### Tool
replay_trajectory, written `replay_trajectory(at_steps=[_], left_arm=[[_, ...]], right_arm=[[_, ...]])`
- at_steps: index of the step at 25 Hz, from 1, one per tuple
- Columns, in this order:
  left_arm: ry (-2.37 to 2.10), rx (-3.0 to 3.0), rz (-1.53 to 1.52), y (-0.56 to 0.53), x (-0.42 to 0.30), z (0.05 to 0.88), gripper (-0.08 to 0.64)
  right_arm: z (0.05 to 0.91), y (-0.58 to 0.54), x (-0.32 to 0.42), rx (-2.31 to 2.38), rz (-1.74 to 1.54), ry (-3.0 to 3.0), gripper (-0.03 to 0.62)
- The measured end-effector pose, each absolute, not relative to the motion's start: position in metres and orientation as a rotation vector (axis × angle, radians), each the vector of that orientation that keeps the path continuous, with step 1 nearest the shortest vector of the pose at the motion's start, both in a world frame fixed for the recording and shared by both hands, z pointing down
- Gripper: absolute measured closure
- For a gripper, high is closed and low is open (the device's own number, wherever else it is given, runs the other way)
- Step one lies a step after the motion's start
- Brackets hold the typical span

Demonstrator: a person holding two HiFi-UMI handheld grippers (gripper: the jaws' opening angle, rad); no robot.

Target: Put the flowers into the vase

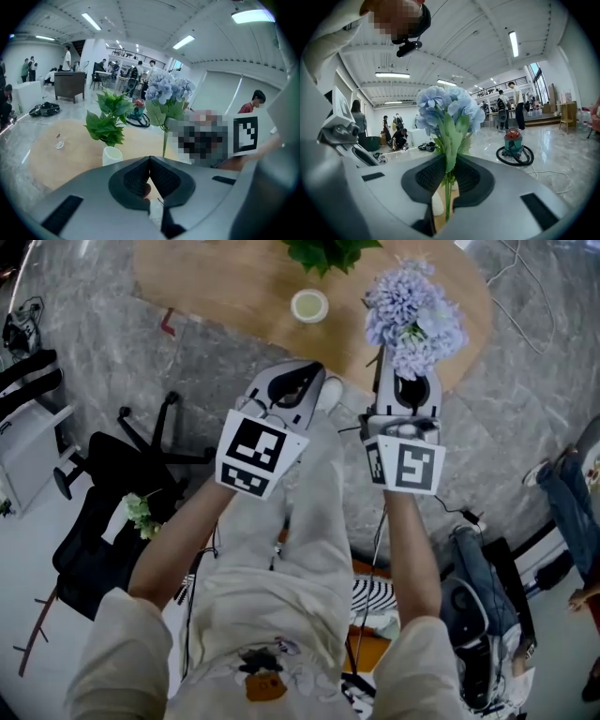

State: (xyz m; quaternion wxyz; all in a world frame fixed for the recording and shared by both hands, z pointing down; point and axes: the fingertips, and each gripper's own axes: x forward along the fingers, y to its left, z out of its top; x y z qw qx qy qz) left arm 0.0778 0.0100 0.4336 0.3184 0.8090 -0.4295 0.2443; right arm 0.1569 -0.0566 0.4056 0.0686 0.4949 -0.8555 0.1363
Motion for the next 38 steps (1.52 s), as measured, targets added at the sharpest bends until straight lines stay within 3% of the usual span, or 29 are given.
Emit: replay_trajectory(at_steps=[30,38], left_arm=[[-1.109,2.025,0.581,0.016,0.037,0.452,0.551],[-1.135,2.006,0.555,0.015,0.025,0.456,0.551]], right_arm=[[0.371,-0.088,0.086,1.47,0.268,-2.741,0.537],[0.377,-0.091,0.063,1.41,0.283,-2.734,0.572]])
